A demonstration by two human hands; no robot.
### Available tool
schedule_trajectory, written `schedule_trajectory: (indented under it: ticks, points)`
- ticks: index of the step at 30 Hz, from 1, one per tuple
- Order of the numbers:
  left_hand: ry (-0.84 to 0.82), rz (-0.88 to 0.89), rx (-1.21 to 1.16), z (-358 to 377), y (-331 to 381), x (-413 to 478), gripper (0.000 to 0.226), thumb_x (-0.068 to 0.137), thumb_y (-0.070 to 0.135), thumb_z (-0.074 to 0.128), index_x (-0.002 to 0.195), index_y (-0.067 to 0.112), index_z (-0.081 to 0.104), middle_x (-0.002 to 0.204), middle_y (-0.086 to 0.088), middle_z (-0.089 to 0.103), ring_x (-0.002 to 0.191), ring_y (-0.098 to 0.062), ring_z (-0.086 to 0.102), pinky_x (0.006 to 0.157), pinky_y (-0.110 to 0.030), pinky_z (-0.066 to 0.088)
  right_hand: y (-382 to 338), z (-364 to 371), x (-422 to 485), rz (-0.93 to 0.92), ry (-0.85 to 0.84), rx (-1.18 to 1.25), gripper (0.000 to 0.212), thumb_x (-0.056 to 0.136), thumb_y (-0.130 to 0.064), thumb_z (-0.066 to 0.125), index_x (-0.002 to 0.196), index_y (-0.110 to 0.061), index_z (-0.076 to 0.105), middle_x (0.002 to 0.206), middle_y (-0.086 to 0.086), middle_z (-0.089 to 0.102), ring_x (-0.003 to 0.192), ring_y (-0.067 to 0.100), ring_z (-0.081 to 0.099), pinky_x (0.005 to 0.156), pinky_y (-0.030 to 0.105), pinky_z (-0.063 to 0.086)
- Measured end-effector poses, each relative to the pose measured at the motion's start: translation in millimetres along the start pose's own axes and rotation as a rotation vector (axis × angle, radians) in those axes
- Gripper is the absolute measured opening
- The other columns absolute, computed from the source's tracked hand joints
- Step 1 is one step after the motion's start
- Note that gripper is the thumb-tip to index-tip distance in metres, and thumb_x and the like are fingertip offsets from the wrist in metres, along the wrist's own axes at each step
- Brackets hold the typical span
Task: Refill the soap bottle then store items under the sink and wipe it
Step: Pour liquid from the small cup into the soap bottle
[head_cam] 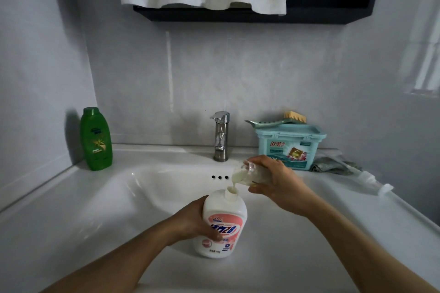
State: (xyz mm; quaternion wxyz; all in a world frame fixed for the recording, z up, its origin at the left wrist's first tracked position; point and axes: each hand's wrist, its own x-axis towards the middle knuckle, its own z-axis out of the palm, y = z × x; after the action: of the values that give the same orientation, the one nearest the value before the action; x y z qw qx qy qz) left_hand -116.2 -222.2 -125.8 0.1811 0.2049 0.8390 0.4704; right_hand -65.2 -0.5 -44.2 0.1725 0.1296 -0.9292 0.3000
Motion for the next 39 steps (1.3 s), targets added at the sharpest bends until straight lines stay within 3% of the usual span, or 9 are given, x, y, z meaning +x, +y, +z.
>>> schedule_trajectory:
  ticks: [7, 18, 31, 36, 39]
  points:
    - [0.011, 0.011, -0.013, 1.0, 1.3, -1.4, 0.069, 0.061, 0.005, 0.086, 0.119, 0.026, 0.057, 0.106, 0.007, 0.073, 0.099, -0.009, 0.067, 0.089, -0.031, 0.055, -0.3, 0.3, 0.2, 0.005, 0.003, -0.011, 0.053, 0.076, -0.024, 0.075, 0.121, -0.030, 0.048, 0.108, -0.013, 0.048, 0.099, 0.008, 0.048, 0.083, 0.019, 0.042]
    - [0.010, 0.001, -0.015, 0.0, -0.1, 0.0, 0.072, 0.055, 0.012, 0.089, 0.119, 0.028, 0.057, 0.107, 0.006, 0.072, 0.104, -0.014, 0.066, 0.097, -0.043, 0.052, 0.8, 0.6, 0.5, -0.001, 0.005, -0.001, 0.052, 0.076, -0.024, 0.074, 0.121, -0.030, 0.048, 0.108, -0.014, 0.048, 0.100, 0.008, 0.048, 0.084, 0.020, 0.043]
    - [0.009, 0.012, -0.031, 0.9, 2.1, -1.0, 0.070, 0.060, 0.006, 0.088, 0.120, 0.025, 0.057, 0.107, 0.006, 0.072, 0.103, -0.012, 0.067, 0.095, -0.038, 0.053, 2.7, 1.3, 1.5, 0.002, 0.005, -0.006, 0.052, 0.076, -0.026, 0.075, 0.120, -0.034, 0.048, 0.111, -0.010, 0.051, 0.099, 0.009, 0.049, 0.085, 0.024, 0.045]
    - [0.028, 0.016, -0.042, 1.8, 1.1, -0.4, 0.070, 0.060, -0.002, 0.085, 0.120, 0.021, 0.057, 0.105, 0.004, 0.073, 0.099, -0.010, 0.068, 0.086, -0.026, 0.055, -0.1, -0.6, -0.2, -0.005, 0.005, 0.004, 0.052, 0.076, -0.023, 0.075, 0.120, -0.030, 0.049, 0.107, -0.014, 0.048, 0.100, 0.009, 0.048, 0.087, 0.025, 0.045]
    - [0.021, 0.017, -0.044, 1.8, 0.4, -0.4, 0.070, 0.060, 0.000, 0.086, 0.119, 0.023, 0.057, 0.105, 0.004, 0.073, 0.100, -0.011, 0.068, 0.089, -0.031, 0.055, -0.3, -0.9, -0.4, -0.006, 0.005, 0.008, 0.052, 0.076, -0.023, 0.075, 0.120, -0.030, 0.049, 0.108, -0.013, 0.049, 0.100, 0.009, 0.048, 0.086, 0.024, 0.045]
